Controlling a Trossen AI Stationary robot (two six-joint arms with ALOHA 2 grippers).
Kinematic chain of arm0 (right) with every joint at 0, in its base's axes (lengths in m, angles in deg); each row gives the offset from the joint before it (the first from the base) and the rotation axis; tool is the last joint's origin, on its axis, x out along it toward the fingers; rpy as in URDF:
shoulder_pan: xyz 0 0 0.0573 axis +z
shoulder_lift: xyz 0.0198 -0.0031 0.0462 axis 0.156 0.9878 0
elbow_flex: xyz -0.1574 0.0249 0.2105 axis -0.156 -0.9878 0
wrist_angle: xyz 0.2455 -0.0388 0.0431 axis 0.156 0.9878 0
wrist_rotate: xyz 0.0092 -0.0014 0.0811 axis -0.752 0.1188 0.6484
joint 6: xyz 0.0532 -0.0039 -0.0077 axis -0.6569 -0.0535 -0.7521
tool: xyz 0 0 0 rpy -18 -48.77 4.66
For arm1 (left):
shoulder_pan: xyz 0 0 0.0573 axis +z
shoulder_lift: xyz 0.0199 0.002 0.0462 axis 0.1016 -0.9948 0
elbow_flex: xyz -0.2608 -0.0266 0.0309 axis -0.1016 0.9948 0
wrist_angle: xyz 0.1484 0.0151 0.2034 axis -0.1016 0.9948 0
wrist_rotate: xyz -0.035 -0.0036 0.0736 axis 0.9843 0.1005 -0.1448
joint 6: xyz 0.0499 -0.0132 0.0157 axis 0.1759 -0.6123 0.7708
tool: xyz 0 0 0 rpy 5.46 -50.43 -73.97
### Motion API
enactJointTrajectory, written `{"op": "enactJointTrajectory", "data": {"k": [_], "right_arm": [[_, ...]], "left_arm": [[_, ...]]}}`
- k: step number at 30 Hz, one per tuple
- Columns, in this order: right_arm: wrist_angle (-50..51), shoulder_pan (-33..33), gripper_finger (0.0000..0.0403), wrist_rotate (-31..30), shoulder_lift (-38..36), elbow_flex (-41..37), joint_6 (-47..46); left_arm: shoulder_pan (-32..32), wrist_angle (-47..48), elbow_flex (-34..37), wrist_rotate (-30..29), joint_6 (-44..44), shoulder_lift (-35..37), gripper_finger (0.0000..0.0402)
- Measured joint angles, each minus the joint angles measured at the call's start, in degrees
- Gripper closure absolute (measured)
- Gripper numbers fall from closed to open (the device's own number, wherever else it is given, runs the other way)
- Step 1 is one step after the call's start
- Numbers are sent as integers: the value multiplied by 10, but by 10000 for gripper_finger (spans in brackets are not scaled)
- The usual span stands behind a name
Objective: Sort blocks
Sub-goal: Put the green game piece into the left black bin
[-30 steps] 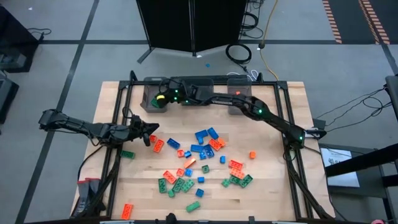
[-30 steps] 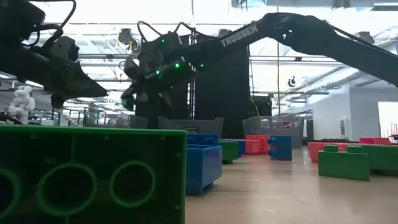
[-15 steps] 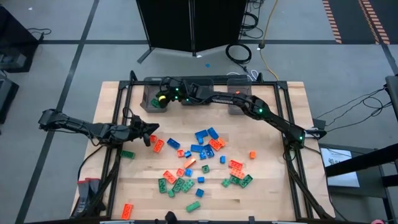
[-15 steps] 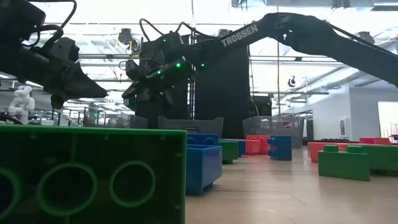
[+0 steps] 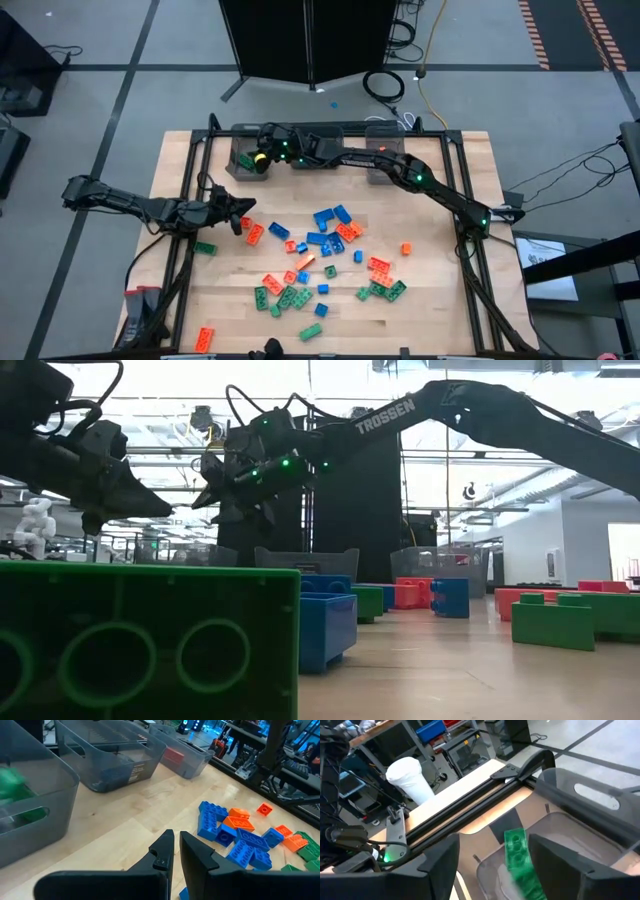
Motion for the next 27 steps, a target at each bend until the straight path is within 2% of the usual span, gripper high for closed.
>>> {"op": "enactJointTrajectory", "data": {"k": [3, 7, 11, 14, 17, 20, 21, 23, 25, 27], "right_arm": [[6, -1, 174, 29, -4, 1, -14], [81, -5, 187, 140, -28, 24, -3], [279, 13, 201, 174, -111, 44, 82], [497, 43, 211, 175, -171, 47, 143], [731, 94, 219, 129, -204, 43, 164], [891, 168, 223, 53, -234, 42, 140], [907, 195, 224, 32, -244, 41, 120], [876, 245, 224, 8, -279, 11, 61], [852, 292, 225, -32, -295, -14, -27], [889, 337, 225, -83, -301, -32, -137]], "left_arm": [[0, 0, 0, 0, 0, 0, 368], [0, 0, 0, 0, 0, 0, 368], [0, 0, 0, 0, 0, 0, 368], [0, 0, 0, 11, 0, 0, 368], [0, 0, 0, 27, 0, 0, 368], [0, 0, 0, 29, 1, 0, 368], [0, 0, 0, 29, 4, 0, 368], [0, 0, 0, 30, 3, 0, 368], [0, 0, 0, 30, 1, -2, 368], [0, -1, 0, 35, 1, -2, 368]]}}
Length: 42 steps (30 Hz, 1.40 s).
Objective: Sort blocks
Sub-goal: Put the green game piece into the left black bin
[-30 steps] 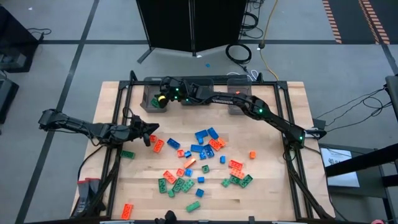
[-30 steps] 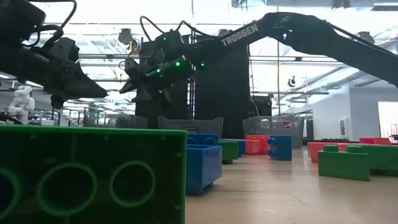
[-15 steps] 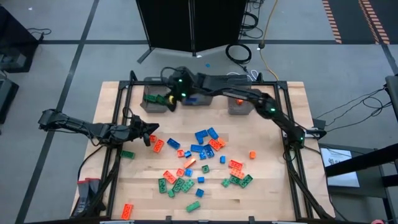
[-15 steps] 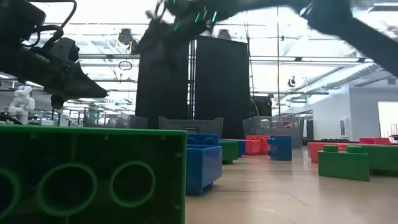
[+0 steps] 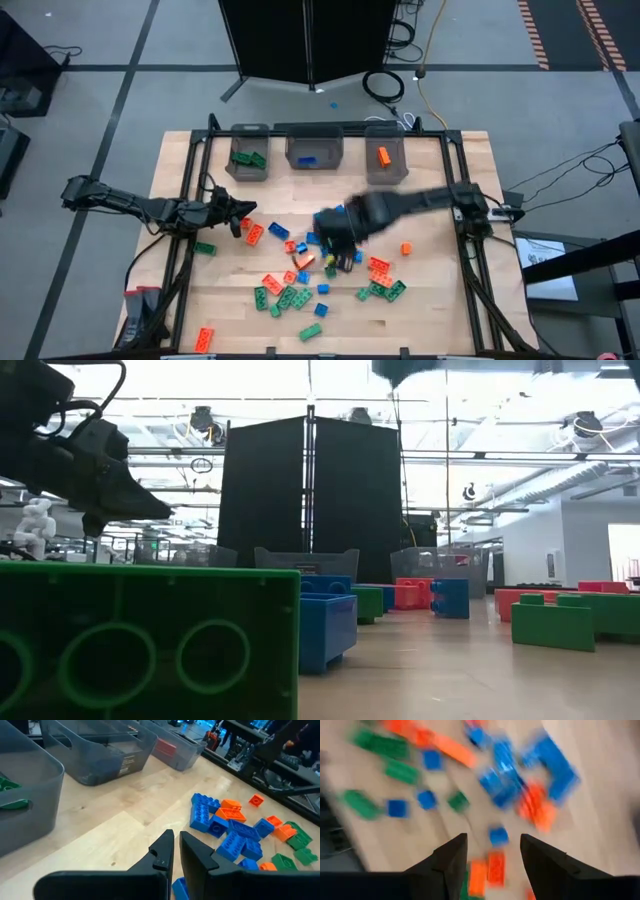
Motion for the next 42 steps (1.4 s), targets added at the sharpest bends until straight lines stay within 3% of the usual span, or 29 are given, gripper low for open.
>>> {"op": "enactJointTrajectory", "data": {"k": [4, 11, 16, 21, 26, 32, 42], "right_arm": [[-11, 81, 225, -35, -21, -81, -205], [2, 171, 225, 15, -30, -230, -632], [-8, 215, 225, 25, -32, -293, -847], [-20, 214, 225, 51, -33, -325, -866], [-138, 205, 225, 51, -32, -364, -870], [-131, 203, 225, 85, -28, -421, -884], [-153, 196, 225, 86, -28, -430, -886]], "left_arm": [[0, 0, 0, 17, -1, -4, 368], [0, 0, 0, 25, -1, -7, 368], [0, 0, 0, 25, -1, -7, 368], [0, 0, 0, 25, -1, -7, 368], [0, 0, 0, 31, -1, -7, 368], [0, 1, 0, 59, -1, -7, 368], [0, 1, 0, 68, -1, -7, 368]]}}
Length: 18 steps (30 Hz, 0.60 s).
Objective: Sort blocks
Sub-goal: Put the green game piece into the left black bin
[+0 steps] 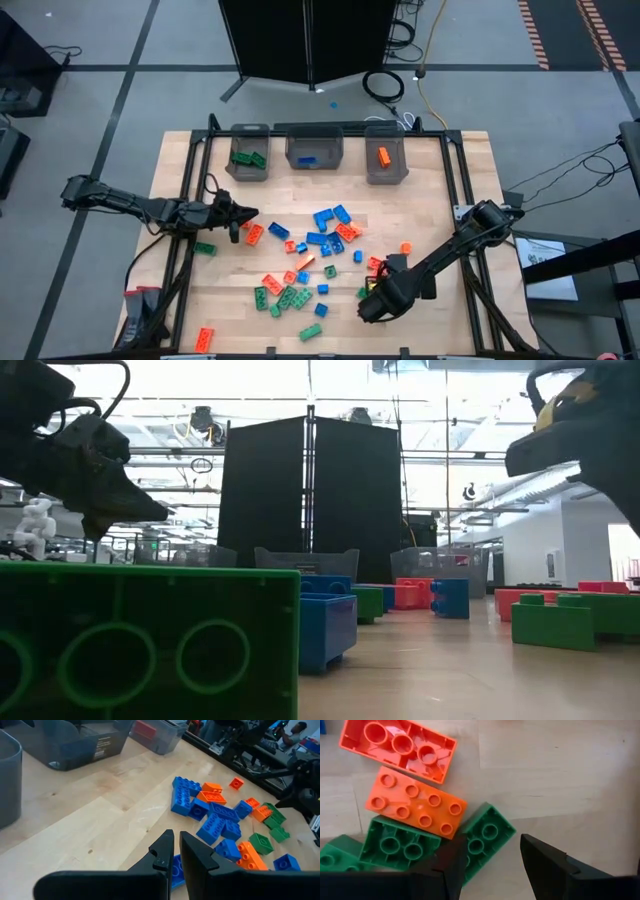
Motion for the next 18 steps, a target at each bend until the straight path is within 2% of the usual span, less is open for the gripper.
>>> {"op": "enactJointTrajectory", "data": {"k": [9, 13, 18], "right_arm": [[-114, -15, 225, -4, -2, -59, 10], [-136, -35, 225, -69, -3, -56, 35], [-136, -60, 225, -83, -4, -50, 91]], "left_arm": [[0, 1, 0, 0, 0, 0, 368], [0, 1, 0, 0, 0, -1, 368], [0, 1, 0, -1, 0, -4, 368]]}}
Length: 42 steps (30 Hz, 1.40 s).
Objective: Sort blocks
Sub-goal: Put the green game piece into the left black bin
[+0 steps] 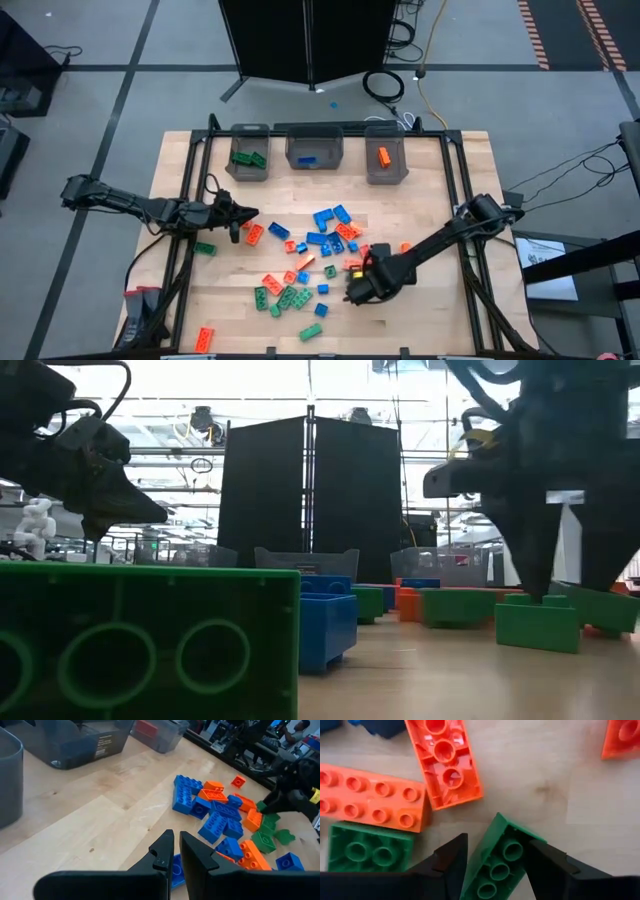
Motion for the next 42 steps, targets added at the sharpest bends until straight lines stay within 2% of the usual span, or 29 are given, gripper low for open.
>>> {"op": "enactJointTrajectory", "data": {"k": [13, 18, 21, 24, 28, 32, 35, 39, 42], "right_arm": [[8, 9, 224, 18, -3, 0, -8], [9, 20, 216, -41, -39, 1, -9], [41, 20, 214, -53, -65, 1, -2], [62, 20, 214, -53, -85, 1, 25], [41, 20, 213, -53, -100, 1, 95], [17, 20, 213, -57, -114, 1, 123], [-17, 19, 213, -112, -121, 1, 117], [-93, 6, 213, -259, -125, 1, 127], [-179, -22, 213, -349, -127, 1, 178]], "left_arm": [[0, 0, 0, -1, -15, 0, 368], [0, 0, 0, -1, -15, 0, 368], [0, 0, 0, -3, -14, 0, 368], [0, 0, 0, -6, -14, 0, 368], [0, -1, 0, -7, -15, 0, 368], [0, -19, 2, 1, -56, 0, 368], [0, -94, 3, 21, -87, -1, 368], [0, -254, 2, 56, -75, 0, 368], [0, -347, 1, 87, -59, 0, 368]]}}
